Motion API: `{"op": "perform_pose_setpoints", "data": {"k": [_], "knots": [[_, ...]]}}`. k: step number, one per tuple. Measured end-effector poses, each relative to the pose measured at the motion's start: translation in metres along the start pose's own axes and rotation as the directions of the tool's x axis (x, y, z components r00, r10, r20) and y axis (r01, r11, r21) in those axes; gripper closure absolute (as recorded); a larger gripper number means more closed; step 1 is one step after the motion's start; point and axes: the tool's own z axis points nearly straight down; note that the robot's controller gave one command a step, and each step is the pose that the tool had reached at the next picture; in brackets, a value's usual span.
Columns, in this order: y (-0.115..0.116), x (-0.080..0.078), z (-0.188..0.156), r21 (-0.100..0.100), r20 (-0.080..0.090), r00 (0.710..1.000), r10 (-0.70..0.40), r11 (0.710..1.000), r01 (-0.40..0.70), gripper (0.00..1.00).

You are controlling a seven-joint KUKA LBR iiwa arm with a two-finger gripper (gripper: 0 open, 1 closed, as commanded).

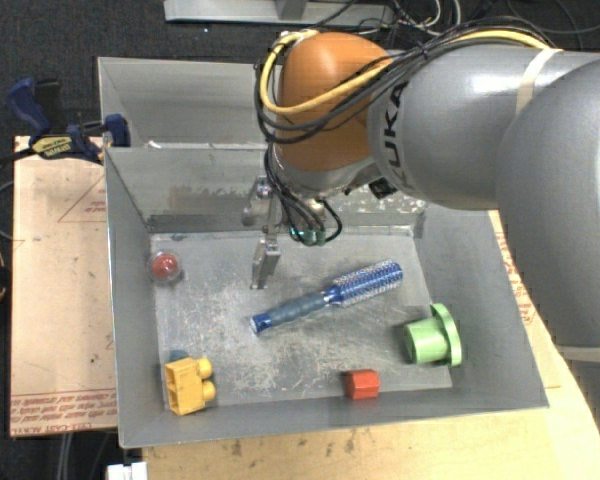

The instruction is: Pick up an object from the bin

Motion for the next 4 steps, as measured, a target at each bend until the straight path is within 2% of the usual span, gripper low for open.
{"op": "perform_pose_setpoints", "data": {"k": [1, 2, 3, 4], "knots": [[-0.032, 0.077, 0.1, -0.001, 0.019, 0.986, -0.164, 0.986, 0.164, 0.0], [-0.031, 0.076, 0.098, -0.003, 0.023, 0.986, -0.164, 0.987, 0.164, 1.0], [-0.026, 0.082, -0.006, 0.0, 0.016, 0.986, -0.166, 0.986, 0.166, 1.0], [-0.042, 0.072, -0.07, 0.001, 0.016, 0.99, -0.143, 0.99, 0.143, 1.0]]}}
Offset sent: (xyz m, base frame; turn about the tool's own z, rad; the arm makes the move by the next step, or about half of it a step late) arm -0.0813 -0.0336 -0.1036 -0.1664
